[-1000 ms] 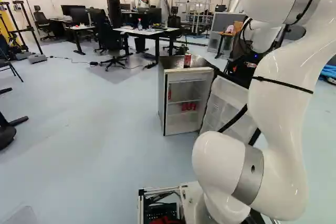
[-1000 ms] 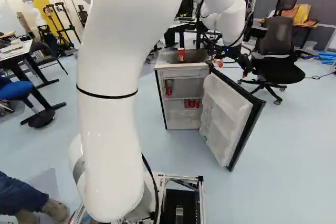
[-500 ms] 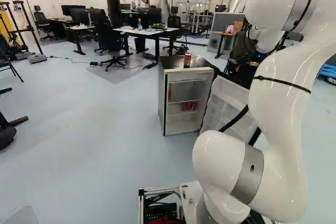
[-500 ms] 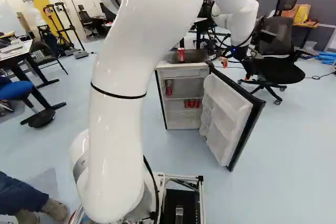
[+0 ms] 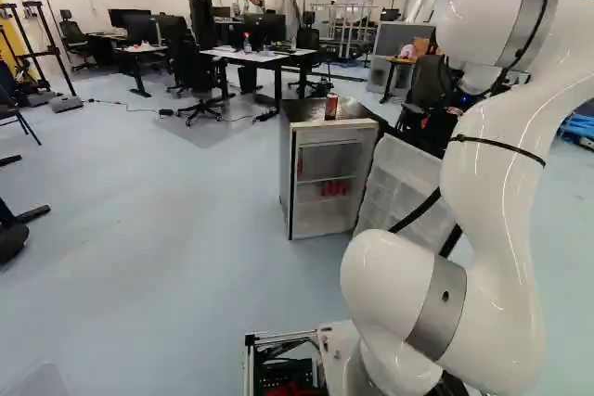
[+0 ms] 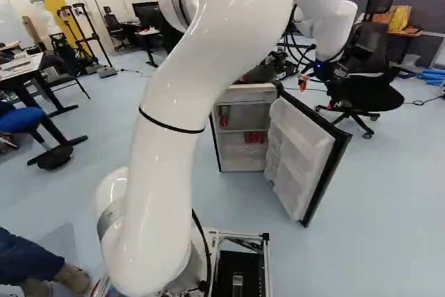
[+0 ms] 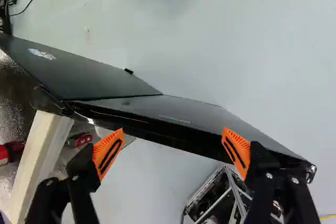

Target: Grab a drink from the fridge

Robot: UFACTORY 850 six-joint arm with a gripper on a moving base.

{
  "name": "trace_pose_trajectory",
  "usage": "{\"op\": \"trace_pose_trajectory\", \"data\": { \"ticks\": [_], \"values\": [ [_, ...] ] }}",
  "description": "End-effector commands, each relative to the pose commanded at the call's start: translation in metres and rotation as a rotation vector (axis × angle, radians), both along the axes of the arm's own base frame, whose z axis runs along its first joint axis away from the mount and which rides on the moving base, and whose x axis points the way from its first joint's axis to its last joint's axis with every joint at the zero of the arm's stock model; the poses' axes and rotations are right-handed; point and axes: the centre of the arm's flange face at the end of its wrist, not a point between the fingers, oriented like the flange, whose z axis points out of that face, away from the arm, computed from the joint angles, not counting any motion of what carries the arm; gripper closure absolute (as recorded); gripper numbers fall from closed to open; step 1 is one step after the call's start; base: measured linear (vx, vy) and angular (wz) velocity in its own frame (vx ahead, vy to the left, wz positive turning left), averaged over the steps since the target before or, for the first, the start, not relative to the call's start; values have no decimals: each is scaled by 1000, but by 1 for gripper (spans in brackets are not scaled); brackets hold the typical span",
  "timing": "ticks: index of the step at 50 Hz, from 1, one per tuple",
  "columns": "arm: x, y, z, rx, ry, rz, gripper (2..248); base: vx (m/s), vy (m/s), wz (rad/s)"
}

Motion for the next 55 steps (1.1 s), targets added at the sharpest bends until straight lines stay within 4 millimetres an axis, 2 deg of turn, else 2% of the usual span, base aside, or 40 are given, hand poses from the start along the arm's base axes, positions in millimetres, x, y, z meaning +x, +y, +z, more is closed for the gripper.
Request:
{"op": "trace_pose_trajectory", "data": {
  "ticks": [16,44,55],
  "values": [
    [11,-27,-7,0,-4,-12,3,0,0,0],
    [37,-79,-50,-15,-19,-37,3,0,0,0],
    [40,-86,-67,-8,-12,-40,3,0,0,0]
  ]
}}
